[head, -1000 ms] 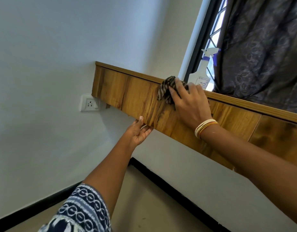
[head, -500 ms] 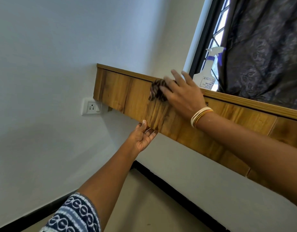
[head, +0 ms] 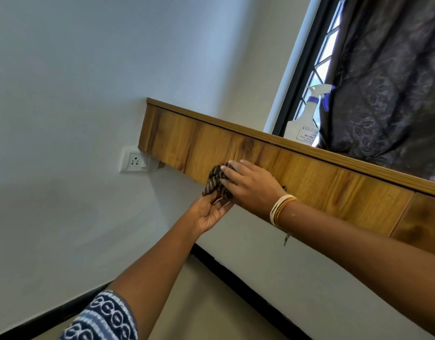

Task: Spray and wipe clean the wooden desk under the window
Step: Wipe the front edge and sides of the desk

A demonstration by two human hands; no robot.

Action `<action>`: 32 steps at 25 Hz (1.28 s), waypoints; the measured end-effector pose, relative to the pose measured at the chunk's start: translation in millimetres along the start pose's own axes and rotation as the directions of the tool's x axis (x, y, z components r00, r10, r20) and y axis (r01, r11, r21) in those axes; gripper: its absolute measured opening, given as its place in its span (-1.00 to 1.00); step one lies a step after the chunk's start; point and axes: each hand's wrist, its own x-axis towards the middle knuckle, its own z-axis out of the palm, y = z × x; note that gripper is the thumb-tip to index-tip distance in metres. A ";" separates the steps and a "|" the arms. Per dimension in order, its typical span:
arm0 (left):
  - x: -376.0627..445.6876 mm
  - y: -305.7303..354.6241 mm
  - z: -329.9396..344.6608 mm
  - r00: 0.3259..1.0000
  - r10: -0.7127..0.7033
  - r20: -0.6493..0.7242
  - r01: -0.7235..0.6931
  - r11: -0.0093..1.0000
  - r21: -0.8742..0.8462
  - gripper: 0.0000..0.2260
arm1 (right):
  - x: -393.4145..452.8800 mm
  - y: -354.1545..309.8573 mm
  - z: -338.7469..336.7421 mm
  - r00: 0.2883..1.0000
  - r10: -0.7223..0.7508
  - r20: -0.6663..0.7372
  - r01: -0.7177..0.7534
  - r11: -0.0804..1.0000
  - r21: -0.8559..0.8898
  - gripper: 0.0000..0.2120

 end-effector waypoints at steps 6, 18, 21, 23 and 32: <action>-1.3 10.7 -3.5 1.000 -0.025 0.014 0.024 0.996 0.083 -0.87 | 42.5 46.5 -20.8 0.892 0.433 -0.130 -0.449 0.880 -0.151 -0.63; 21.1 55.0 -41.5 0.999 0.037 -0.030 -0.043 0.975 -0.220 -0.63 | 85.3 36.3 -4.6 0.996 0.086 0.030 -0.081 0.985 -0.150 -0.63; 25.4 68.1 -51.6 0.997 0.073 0.013 -0.068 0.969 -0.237 -0.38 | 111.2 46.1 -2.5 0.961 0.274 -0.050 -0.278 0.932 -0.232 -0.58; 26.9 84.4 -53.1 0.995 0.097 0.021 -0.088 0.959 -0.269 -0.28 | 118.2 22.4 9.7 0.953 0.300 -0.044 -0.302 0.927 -0.221 -0.54; 26.0 108.0 -61.7 0.994 0.052 0.094 -0.009 0.914 -0.406 -0.10 | 184.8 1.0 39.7 0.998 0.043 0.047 -0.033 0.980 -0.198 -0.66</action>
